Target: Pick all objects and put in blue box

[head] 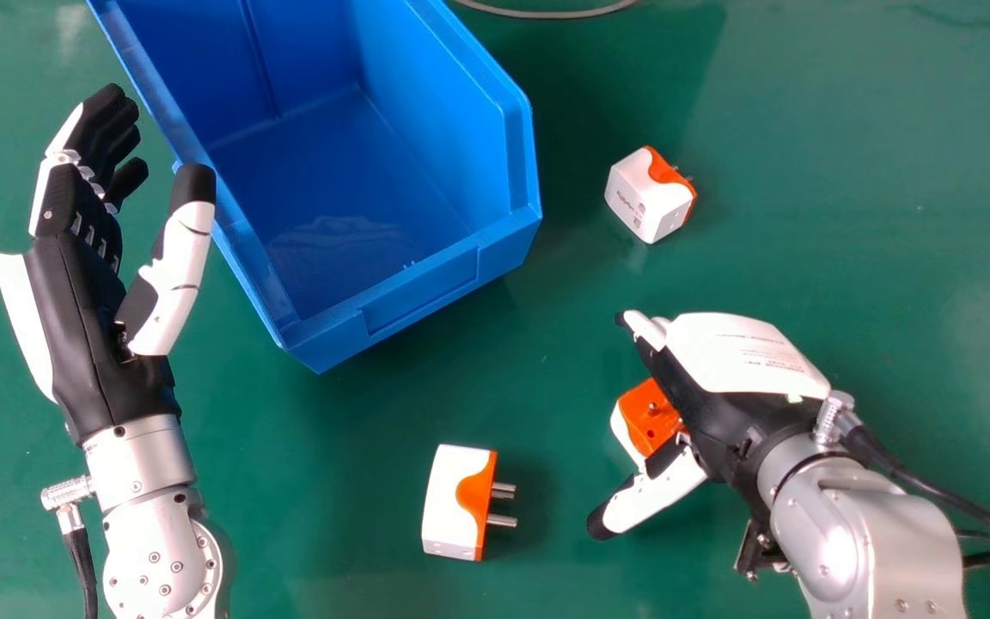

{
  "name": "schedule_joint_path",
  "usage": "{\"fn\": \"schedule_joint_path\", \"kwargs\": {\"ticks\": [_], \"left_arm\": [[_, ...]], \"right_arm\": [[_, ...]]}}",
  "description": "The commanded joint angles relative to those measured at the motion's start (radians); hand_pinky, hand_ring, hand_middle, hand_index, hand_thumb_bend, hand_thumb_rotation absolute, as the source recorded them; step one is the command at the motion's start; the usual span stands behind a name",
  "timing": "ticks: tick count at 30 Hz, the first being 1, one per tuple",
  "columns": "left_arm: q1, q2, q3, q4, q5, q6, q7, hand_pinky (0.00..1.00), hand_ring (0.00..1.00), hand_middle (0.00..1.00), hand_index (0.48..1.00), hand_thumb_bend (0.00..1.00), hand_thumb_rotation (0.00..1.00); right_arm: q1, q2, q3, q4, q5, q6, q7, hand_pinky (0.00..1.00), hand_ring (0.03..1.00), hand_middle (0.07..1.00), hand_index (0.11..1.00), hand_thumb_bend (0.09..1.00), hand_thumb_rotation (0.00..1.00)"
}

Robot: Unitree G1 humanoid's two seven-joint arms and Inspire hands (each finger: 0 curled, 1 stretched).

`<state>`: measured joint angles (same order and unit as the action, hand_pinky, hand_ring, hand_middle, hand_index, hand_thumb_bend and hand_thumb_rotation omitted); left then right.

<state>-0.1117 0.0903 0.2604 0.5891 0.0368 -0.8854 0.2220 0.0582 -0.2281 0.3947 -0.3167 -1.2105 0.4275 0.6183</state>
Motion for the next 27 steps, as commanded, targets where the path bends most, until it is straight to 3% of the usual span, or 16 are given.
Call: {"fn": "schedule_joint_path", "kwargs": {"ticks": [1,4,11,19,22,23,25,26,27], "left_arm": [[0.001,0.006,-0.001,-0.011,0.004,-0.017,0.000,0.81,0.83,0.82,0.785,0.67,0.46],[0.001,0.009,0.000,-0.008,0.007,-0.020,0.001,0.81,0.83,0.82,0.785,0.67,0.46],[0.002,0.008,0.000,-0.013,-0.001,-0.015,-0.003,0.81,0.82,0.82,0.786,0.68,0.47],[0.003,0.005,-0.002,-0.021,-0.015,-0.012,-0.013,0.81,0.83,0.82,0.785,0.68,0.47],[0.004,0.007,-0.002,-0.019,-0.006,-0.015,-0.007,0.80,0.83,0.82,0.785,0.68,0.47],[0.003,0.007,-0.002,-0.018,-0.003,-0.015,-0.005,0.80,0.82,0.82,0.785,0.68,0.46],[0.004,0.005,-0.002,-0.020,0.000,-0.014,-0.002,0.80,0.82,0.82,0.785,0.68,0.46],[0.004,0.004,-0.002,-0.022,-0.003,-0.012,-0.003,0.80,0.82,0.82,0.785,0.68,0.46],[0.005,0.003,-0.002,-0.025,-0.003,-0.012,-0.003,0.80,0.82,0.82,0.785,0.68,0.46]], "right_arm": [[0.004,-0.005,0.008,0.021,0.009,0.014,0.024,0.74,0.928,0.959,0.962,0.931,0.35],[0.004,-0.007,0.012,0.021,0.012,0.016,0.023,0.74,0.928,0.959,0.964,0.931,0.35],[0.006,-0.004,0.017,0.031,0.011,0.021,-0.001,0.74,0.924,0.956,0.964,0.932,0.35],[0.004,-0.022,0.032,0.047,0.011,0.007,-0.042,0.69,0.901,0.930,0.909,0.955,0.25],[0.019,-0.012,0.025,0.043,0.029,0.003,-0.089,0.68,0.888,0.916,0.885,0.945,0.23],[0.021,-0.009,0.021,0.040,0.040,0.004,-0.094,0.63,0.839,0.882,0.855,0.921,0.19],[0.026,-0.011,0.016,0.035,0.061,-0.002,-0.109,0.63,0.839,0.882,0.855,0.921,0.19],[0.031,-0.013,0.012,0.034,0.074,-0.008,-0.122,0.54,0.733,0.802,0.821,0.848,0.15],[0.033,-0.014,0.010,0.033,0.086,-0.010,-0.126,0.54,0.733,0.802,0.821,0.848,0.15]]}}
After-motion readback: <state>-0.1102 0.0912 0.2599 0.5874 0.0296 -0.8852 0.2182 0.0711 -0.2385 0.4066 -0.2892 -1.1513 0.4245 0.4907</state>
